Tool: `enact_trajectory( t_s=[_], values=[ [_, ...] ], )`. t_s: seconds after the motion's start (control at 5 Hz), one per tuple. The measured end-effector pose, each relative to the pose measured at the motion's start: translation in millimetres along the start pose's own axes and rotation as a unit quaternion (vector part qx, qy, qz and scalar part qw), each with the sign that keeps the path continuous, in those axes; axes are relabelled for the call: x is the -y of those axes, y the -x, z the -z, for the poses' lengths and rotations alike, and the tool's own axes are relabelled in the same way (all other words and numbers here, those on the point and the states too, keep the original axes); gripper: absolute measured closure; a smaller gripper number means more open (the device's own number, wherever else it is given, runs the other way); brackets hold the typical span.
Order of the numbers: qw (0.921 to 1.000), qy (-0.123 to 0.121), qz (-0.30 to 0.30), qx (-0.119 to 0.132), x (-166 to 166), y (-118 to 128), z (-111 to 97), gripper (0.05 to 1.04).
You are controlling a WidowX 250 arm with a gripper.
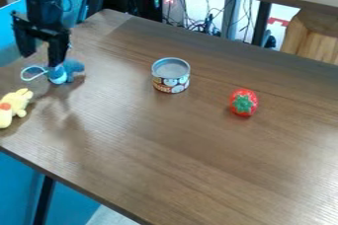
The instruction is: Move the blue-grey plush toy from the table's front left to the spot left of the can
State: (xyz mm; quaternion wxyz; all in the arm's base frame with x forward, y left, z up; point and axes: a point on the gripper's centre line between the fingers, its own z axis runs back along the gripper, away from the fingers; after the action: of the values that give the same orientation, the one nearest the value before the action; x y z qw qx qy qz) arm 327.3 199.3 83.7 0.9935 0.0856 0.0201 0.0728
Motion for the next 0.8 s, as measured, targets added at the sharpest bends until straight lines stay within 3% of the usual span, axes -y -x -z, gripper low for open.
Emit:
enact_trajectory(
  t_s=[0.2, 0.4, 0.6, 0.8],
  values=[
    [0.9988, -0.031, 0.009, -0.037, -6, 43, 2, 0.093],
    [0.9934, -0.039, 0.052, -0.094, 0, 87, 17, 0.093],
    [0.9910, -0.033, 0.067, -0.111, 0, 137, 18, 0.093],
    [0.9919, -0.012, 0.082, -0.096, 2, 149, 16, 0.093]
  ],
)
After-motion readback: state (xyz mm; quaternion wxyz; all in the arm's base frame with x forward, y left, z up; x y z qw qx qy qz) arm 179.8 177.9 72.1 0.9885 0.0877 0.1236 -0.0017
